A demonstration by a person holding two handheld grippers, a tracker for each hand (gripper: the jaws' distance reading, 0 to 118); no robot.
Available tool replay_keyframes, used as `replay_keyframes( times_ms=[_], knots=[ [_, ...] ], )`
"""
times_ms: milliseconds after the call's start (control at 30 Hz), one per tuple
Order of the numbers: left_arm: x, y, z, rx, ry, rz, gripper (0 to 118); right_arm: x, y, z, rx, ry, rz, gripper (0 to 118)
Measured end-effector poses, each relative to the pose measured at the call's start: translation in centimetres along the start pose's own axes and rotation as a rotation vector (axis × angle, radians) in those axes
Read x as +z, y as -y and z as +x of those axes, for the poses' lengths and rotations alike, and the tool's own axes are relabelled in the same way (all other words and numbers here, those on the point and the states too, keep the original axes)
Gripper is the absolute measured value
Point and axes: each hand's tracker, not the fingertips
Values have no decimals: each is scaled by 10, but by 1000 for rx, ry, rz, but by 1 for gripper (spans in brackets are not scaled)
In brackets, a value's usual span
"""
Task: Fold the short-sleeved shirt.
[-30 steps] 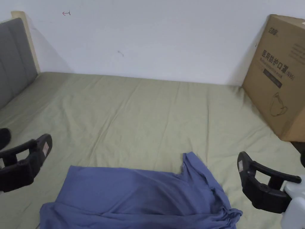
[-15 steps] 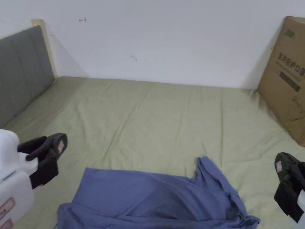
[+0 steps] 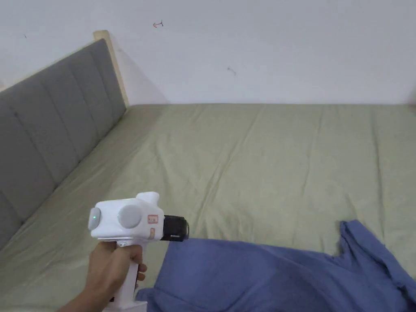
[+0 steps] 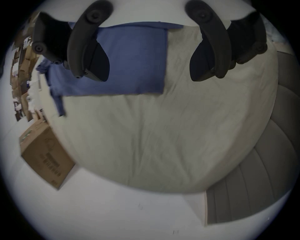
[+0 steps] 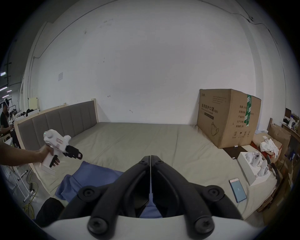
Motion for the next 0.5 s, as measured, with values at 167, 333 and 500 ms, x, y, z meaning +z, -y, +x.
replay_keyframes(
  times_ms=[167, 333, 500],
  knots=[
    [-54, -1, 3, 7, -101, -94, 95, -18, 10, 2, -1, 1, -44, 2],
    [-58, -6, 16, 36, -66, -87, 61, -28, 21, 10, -5, 1, -94, 2],
    [-58, 0, 36, -43, -81, -140, 35, -32, 24, 20, -46, 11, -111, 2]
  ],
)
